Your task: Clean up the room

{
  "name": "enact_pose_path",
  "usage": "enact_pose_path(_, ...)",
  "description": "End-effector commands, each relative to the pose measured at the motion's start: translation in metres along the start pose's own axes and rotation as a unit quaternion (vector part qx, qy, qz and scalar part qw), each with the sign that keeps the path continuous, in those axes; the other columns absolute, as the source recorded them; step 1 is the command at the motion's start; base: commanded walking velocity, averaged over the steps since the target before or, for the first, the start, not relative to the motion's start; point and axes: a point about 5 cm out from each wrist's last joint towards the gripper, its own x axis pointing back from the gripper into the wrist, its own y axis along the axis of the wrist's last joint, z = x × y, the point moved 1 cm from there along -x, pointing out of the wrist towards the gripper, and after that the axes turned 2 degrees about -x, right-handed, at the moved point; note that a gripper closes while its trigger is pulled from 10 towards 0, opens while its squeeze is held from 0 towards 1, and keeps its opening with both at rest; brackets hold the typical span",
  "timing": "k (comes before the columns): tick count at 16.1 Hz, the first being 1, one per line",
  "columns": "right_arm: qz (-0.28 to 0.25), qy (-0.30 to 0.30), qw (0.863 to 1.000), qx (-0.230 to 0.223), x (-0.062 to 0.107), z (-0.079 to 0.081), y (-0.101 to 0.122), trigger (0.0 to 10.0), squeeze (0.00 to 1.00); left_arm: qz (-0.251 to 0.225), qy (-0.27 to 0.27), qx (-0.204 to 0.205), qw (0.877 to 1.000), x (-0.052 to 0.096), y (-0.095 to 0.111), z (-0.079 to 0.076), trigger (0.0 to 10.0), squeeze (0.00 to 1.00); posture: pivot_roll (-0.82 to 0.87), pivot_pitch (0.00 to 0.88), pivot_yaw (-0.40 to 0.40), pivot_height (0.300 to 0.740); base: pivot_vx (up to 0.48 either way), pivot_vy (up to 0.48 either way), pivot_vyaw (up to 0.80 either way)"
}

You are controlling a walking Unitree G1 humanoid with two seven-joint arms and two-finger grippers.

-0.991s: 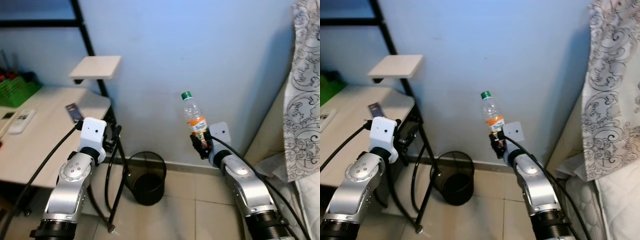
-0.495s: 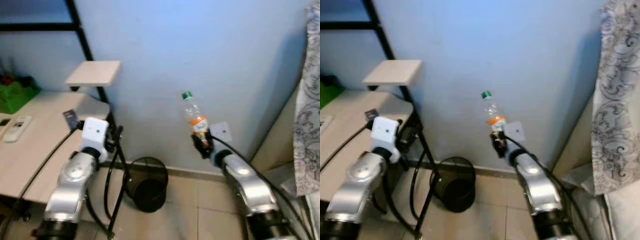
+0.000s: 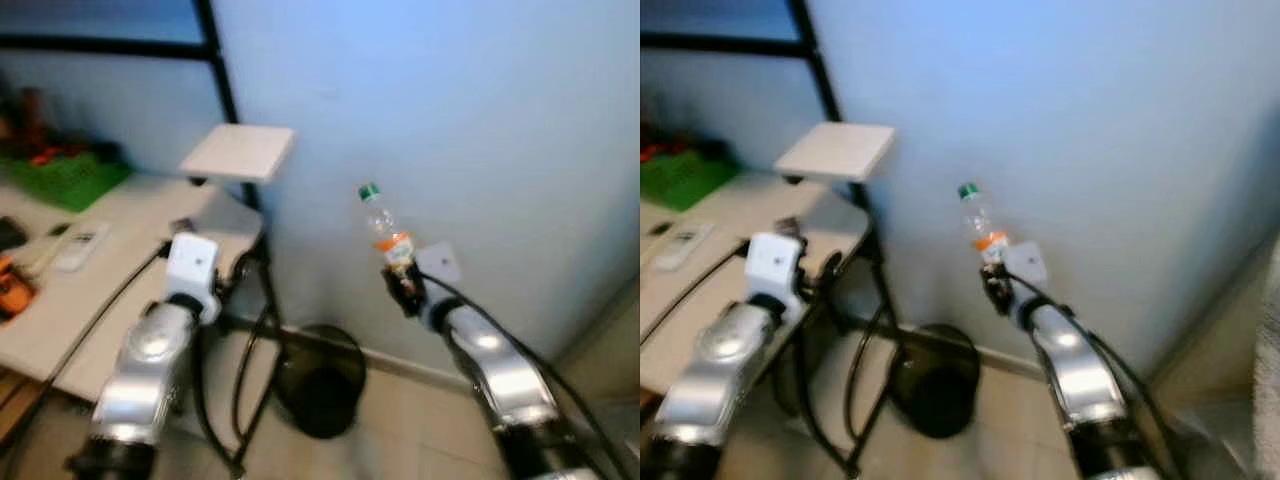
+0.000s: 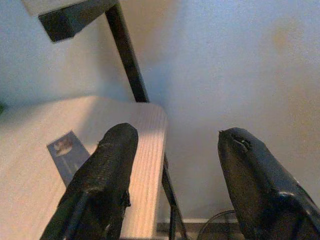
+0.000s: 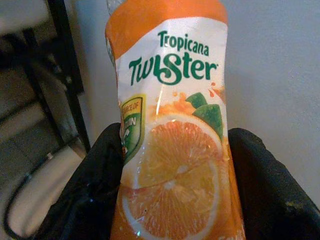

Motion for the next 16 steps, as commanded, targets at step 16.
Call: enact_pose_path(16,0.182,0.042,0.976,0.110,-0.045,0.020,-0.048,10.0,0.00,0.085,-0.209,-0.224,0.948,0.019,-0.015,0.012,10.0,0.00,0.02,0.000,0.037,0.740,0.074,0.000,0.00)
